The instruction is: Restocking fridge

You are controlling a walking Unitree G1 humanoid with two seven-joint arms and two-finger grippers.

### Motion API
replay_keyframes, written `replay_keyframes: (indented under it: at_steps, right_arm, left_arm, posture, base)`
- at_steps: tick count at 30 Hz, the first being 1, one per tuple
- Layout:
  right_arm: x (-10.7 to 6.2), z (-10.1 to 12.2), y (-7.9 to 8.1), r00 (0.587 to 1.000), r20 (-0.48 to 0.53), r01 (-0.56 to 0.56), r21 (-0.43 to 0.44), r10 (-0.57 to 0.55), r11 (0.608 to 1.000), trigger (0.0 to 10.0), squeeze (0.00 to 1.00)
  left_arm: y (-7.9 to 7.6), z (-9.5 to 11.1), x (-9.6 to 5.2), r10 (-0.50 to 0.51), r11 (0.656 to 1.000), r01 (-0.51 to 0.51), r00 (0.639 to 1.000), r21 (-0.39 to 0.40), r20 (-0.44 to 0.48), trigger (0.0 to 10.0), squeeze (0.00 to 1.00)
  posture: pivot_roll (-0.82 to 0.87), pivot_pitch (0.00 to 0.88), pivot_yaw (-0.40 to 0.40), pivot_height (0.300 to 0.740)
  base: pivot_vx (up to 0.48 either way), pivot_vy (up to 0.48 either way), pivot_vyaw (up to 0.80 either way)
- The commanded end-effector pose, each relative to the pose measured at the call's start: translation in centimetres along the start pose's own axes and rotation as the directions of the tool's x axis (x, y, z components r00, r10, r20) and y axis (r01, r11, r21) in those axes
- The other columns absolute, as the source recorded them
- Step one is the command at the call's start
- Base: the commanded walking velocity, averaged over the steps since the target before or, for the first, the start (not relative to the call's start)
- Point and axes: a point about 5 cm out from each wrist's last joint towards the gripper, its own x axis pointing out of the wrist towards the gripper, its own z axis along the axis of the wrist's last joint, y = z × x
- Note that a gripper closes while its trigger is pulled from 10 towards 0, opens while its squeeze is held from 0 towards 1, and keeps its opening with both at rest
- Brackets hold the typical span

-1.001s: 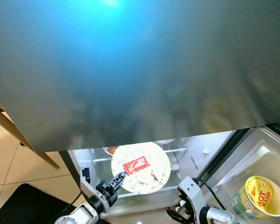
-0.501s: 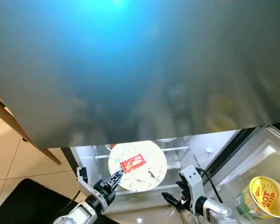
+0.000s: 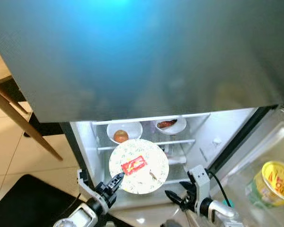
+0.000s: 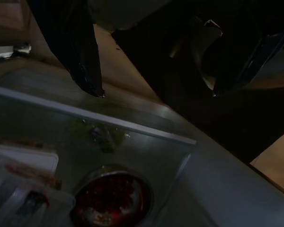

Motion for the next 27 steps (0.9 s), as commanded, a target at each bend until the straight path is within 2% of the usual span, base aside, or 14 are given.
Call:
replay_keyframes:
  at_steps: [1,4,14,18,27]
  right_arm:
    - [-0.1,-0.2,0.0,1.0,0.003,-0.001,0.022,0.001,1.0,10.0,0.0]
    - [-0.1,0.0,0.1,1.0,0.019,-0.013,0.025,0.012,1.0,10.0,0.0]
    - [0.0,0.3,0.3,0.998,0.038,-0.046,0.038,0.045,0.998,10.0,0.0]
    - [0.1,0.5,0.5,0.997,0.039,-0.067,0.034,0.065,0.997,10.0,0.0]
    - [0.3,1.3,0.5,0.994,0.059,-0.09,0.017,0.089,0.996,10.0,0.0]
  left_arm:
    - [0.2,-0.5,0.0,-0.006,1.0,0.006,1.0,-0.029,-0.005,10.0,0.0]
    - [0.3,-0.6,0.0,-0.005,0.999,0.005,1.0,-0.032,-0.008,10.0,0.0]
    - [0.3,-0.8,0.1,-0.012,0.999,0.011,1.0,-0.039,-0.012,10.0,0.0]
    - [0.3,-0.7,0.0,-0.013,0.999,0.013,1.0,-0.041,-0.011,10.0,0.0]
    - [0.4,-0.8,0.1,-0.015,0.999,0.015,1.0,-0.044,-0.01,10.0,0.0]
  posture:
    - [-0.05,0.109,0.006,0.62]
    - [-0.05,0.109,0.006,0.605]
    - [-0.06,0.109,0.007,0.605]
    - [-0.06,0.109,0.007,0.58]
    - [-0.06,0.1,0.0,0.555]
  base:
    - [0.0,0.0,0.0]
    - [0.0,0.0,0.0]
    - [0.0,0.0,0.0]
    - [0.0,0.0,0.0]
    - [0.0,0.0,0.0]
